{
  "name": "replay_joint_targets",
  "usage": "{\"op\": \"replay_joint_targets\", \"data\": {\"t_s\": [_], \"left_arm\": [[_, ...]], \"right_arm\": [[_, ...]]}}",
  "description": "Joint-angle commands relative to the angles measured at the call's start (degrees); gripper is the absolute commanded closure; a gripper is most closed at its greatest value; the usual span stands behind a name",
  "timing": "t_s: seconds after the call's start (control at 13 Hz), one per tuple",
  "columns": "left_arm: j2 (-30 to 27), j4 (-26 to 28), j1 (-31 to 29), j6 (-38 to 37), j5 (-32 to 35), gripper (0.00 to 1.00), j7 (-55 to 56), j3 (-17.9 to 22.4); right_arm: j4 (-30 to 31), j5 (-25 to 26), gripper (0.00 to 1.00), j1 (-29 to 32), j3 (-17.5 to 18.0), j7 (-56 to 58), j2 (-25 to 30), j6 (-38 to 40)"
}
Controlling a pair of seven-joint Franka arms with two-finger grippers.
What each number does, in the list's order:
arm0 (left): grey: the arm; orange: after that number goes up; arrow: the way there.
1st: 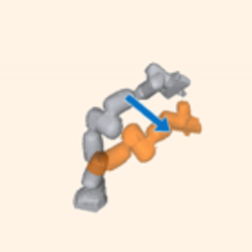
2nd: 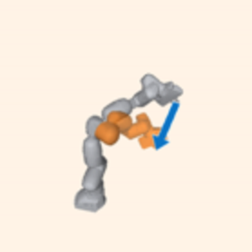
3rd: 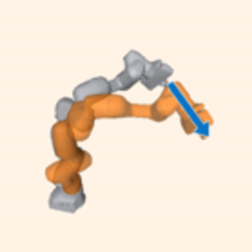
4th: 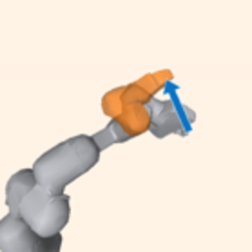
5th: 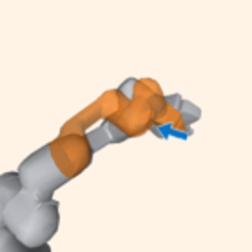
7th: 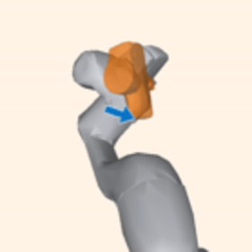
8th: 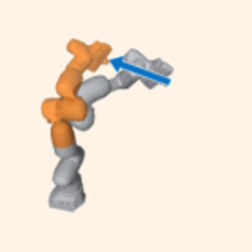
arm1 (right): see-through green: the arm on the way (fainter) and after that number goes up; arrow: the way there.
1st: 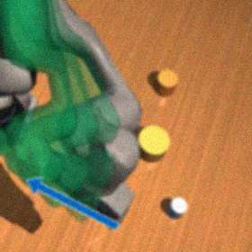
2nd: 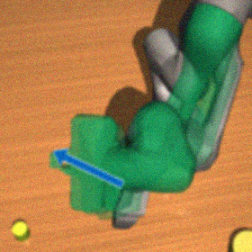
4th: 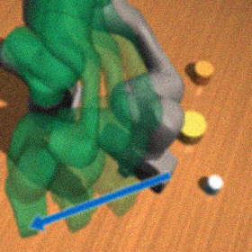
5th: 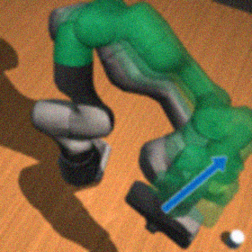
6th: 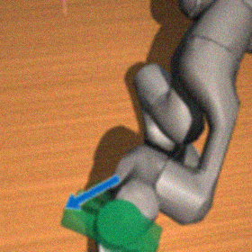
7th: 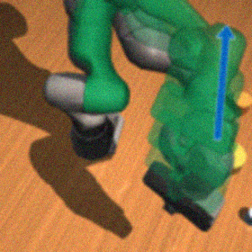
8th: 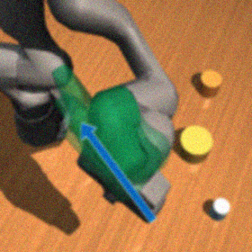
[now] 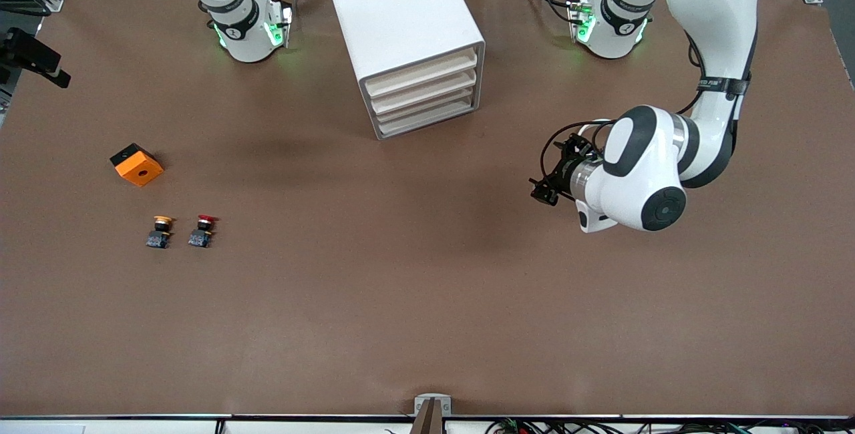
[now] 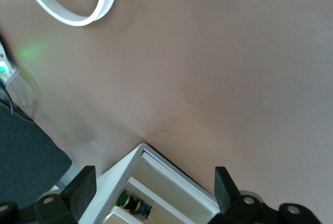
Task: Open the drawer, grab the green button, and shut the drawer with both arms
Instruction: 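Move the left gripper toward the white drawer cabinet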
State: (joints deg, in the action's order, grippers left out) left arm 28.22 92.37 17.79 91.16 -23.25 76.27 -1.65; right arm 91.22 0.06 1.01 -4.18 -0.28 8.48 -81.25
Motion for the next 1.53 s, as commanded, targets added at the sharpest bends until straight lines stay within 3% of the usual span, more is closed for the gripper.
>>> {"op": "replay_joint_targets", "data": {"t_s": [0.0, 0.31, 0.54, 0.69, 1.23, 1.46], "left_arm": [[1.57, -1.14, 0.84, -0.99, 2.24, 0.0, 9.82, 0.16], [3.33, -1.14, 1.28, -2.39, 3.73, 0.0, 22.93, 0.07], [2.72, -0.7, 1.63, -2.31, 6.18, 0.0, 19.3, -0.02], [1.23, -0.7, 1.72, -2.04, 9.69, 0.0, 1.54, -1.33], [-2.38, 1.22, -0.47, 0.07, 8.83, 0.0, -60.7, -3.88], [-2.38, 2.63, -2.22, 0.06, 2.88, 0.0, -66.16, -4.06]], "right_arm": [[0.8, 0.29, 0.0, -0.13, 0.05, 0.37, 1.01, 0.21], [0.8, 0.29, 0.0, -0.13, 0.05, 0.37, 1.01, 0.3], [0.8, 0.29, 0.0, -0.13, 0.05, 0.37, 1.01, 0.3], [0.8, 0.29, 0.0, -0.13, 0.05, 0.45, 1.01, 0.3], [0.8, 0.29, 0.0, -0.22, 0.14, 0.45, 1.01, 0.21], [0.8, 0.29, 0.0, -0.13, 0.05, 0.45, 1.01, 0.21]]}}
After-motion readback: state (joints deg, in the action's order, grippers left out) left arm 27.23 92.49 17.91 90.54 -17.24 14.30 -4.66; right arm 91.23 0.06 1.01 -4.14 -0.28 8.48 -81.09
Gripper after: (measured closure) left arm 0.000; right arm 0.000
